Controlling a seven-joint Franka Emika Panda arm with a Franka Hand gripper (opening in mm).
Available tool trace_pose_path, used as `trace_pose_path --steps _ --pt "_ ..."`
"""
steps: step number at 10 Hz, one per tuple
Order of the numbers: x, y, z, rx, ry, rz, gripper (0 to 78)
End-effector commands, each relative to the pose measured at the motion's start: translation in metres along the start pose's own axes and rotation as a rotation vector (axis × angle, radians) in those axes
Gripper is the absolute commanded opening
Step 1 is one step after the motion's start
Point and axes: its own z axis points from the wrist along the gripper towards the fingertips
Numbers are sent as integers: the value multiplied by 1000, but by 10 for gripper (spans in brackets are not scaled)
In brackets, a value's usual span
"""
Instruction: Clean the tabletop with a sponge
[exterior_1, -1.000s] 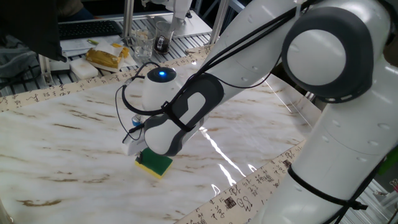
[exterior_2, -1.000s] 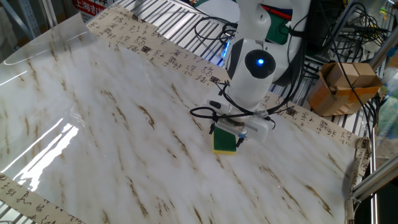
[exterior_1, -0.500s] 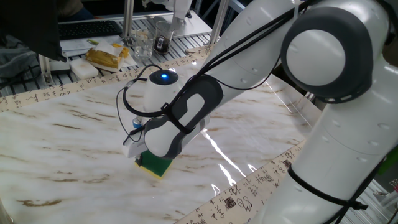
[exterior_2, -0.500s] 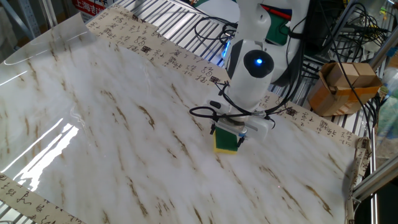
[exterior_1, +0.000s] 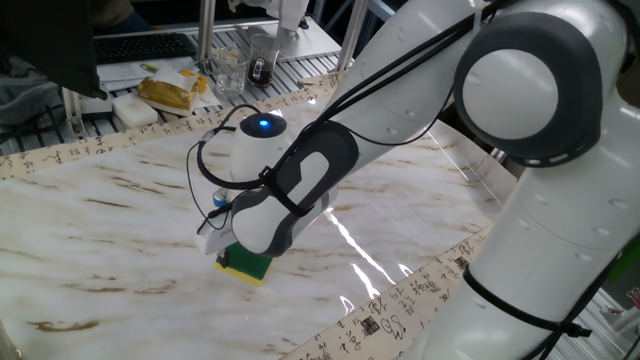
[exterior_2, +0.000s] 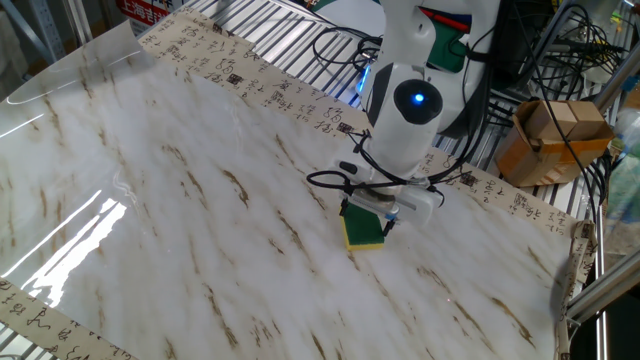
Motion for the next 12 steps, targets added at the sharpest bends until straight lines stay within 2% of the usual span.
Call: trace_pose_path --steps 1,8,9,11,12 --pt "-4 5 6 18 -24 0 773" --pt "-10 7 17 21 -37 19 773" --pt "-10 8 18 23 -36 26 773" --pt "-8 8 16 13 3 21 773" --pt "-6 9 13 18 -10 40 773"
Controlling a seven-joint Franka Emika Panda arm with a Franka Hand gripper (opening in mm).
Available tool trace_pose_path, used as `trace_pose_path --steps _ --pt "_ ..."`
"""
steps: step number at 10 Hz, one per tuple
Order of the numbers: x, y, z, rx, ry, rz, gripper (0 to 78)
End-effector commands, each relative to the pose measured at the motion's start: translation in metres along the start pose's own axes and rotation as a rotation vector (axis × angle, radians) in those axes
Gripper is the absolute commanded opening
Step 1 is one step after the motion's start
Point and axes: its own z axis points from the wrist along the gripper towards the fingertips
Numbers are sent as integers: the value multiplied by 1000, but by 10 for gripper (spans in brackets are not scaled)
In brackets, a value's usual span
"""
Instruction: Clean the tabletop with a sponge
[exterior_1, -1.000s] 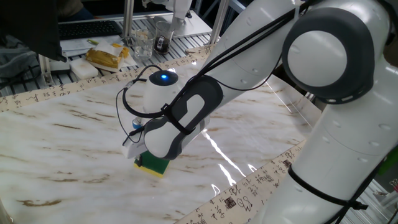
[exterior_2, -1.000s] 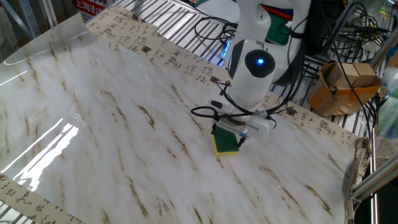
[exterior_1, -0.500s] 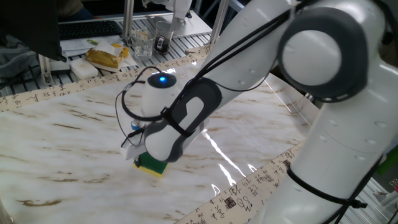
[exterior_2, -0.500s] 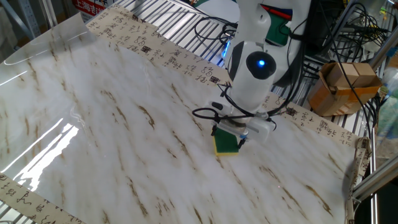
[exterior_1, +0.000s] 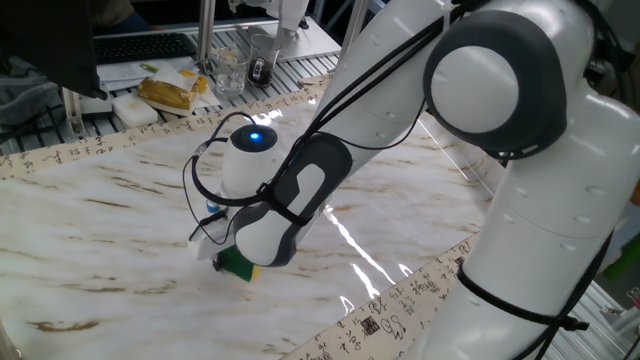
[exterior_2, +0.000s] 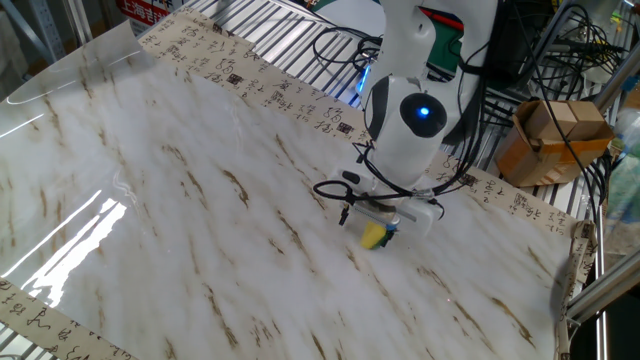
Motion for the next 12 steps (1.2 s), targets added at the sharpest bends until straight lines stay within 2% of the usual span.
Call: trace_pose_path --steps 1,3,5,8,9,10,11,12 --pt "4 1 -7 -4 24 23 773" --pt "5 0 -9 -2 25 30 773" --pt "9 4 -15 -17 43 64 773" --pt "17 16 -26 -2 52 95 773" --pt "19 13 -33 30 47 86 773" --pt "15 7 -41 71 49 66 773" --pt "13 5 -44 85 50 56 773" --pt "1 -8 -58 107 57 27 773"
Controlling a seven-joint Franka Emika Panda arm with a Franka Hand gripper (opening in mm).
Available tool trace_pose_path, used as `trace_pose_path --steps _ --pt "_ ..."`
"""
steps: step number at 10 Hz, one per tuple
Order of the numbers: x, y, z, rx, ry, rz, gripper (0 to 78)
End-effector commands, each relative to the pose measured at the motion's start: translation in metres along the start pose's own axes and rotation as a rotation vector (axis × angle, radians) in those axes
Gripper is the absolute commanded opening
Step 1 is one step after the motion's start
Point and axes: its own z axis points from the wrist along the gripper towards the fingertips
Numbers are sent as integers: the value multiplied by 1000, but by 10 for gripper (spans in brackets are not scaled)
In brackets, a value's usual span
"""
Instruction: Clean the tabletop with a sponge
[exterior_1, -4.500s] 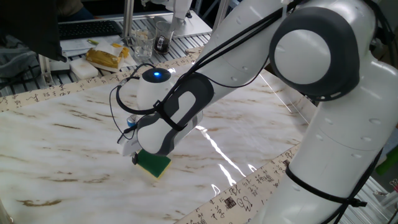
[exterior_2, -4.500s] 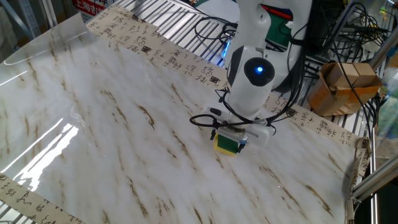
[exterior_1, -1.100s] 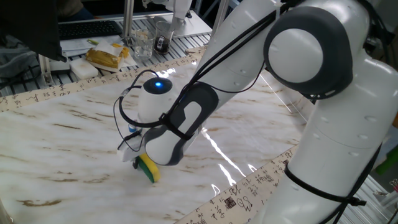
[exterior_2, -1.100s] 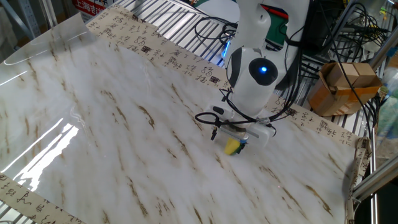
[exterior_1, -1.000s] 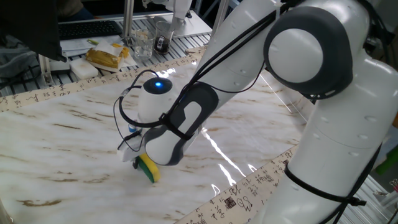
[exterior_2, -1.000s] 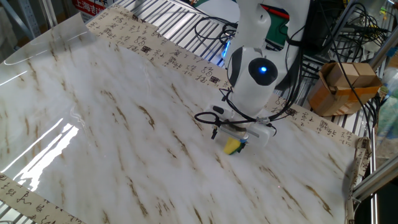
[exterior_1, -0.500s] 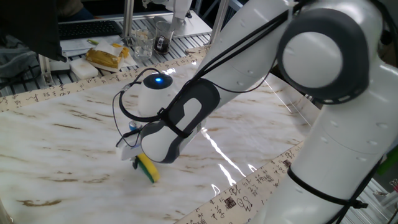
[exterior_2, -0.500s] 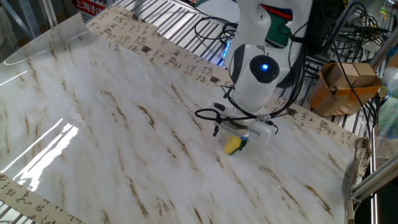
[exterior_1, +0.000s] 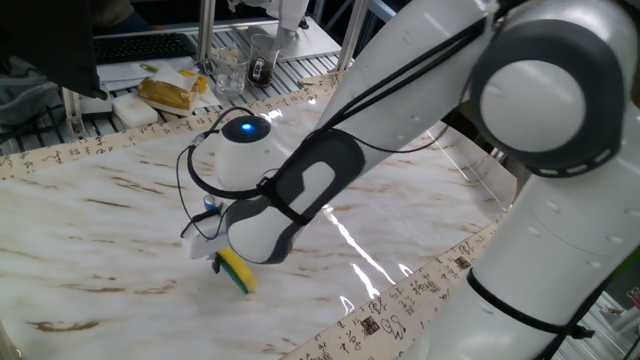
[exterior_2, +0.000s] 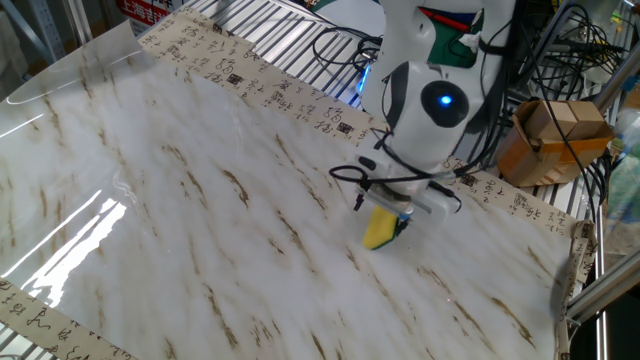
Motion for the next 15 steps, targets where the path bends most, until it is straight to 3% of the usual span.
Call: trace_pose_path --steps 1,4,9,10,12,15 --pt "-25 -27 -31 90 10 -77 773" --pt "-34 -36 -36 94 10 -98 773" --pt "-36 -41 -33 95 3 -105 773" --pt "-39 -45 -30 97 -14 -118 773" --pt "-40 -47 -29 102 -18 -127 773" --pt "-40 -48 -28 143 -51 -156 773"
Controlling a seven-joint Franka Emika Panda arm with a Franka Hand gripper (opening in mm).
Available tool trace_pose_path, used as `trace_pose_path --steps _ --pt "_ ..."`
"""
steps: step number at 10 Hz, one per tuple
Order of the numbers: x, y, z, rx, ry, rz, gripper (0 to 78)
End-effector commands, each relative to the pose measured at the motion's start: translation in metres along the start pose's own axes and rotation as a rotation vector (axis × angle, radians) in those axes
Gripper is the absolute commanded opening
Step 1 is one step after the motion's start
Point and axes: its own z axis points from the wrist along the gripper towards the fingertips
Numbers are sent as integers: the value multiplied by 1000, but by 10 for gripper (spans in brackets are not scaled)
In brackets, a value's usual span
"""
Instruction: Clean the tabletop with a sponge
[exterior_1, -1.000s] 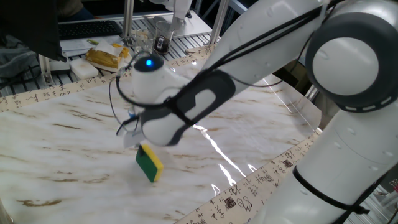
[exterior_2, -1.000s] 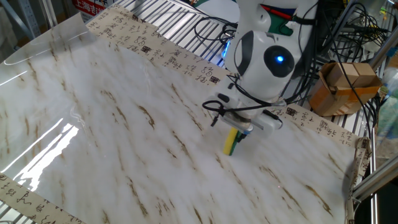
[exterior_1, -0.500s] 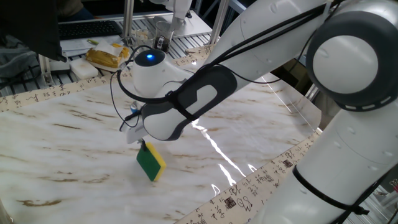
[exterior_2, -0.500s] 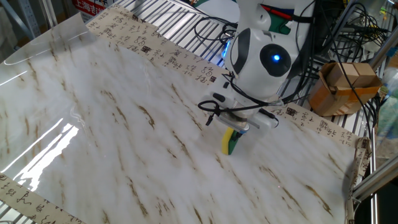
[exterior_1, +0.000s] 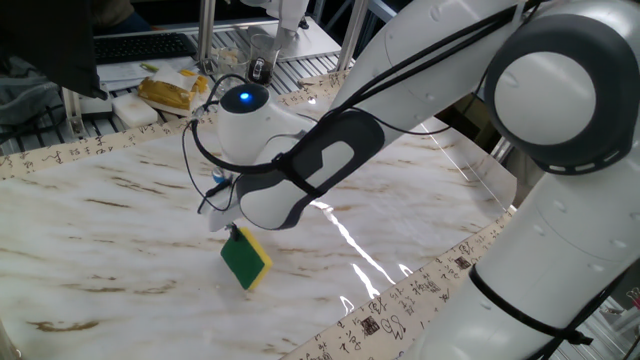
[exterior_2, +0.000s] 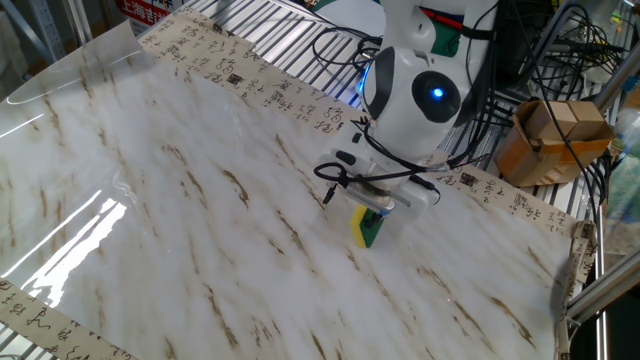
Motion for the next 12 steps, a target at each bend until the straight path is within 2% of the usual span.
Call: trace_pose_path --steps 1,2,3,4,5,6,8,11,12 --pt "-1 -1 0 38 -31 -25 773" --pt "-1 -1 0 47 -35 -32 773" --pt "-1 0 1 74 -34 -43 773" --pt "-1 0 1 77 -34 -44 773" --pt "-1 0 1 130 -40 -62 773" --pt "-1 -1 3 143 -53 -69 773" --pt "-1 -3 6 202 -82 -94 773" --pt "-1 -4 8 202 -88 -89 773" --pt "0 -3 9 269 -112 -109 773"
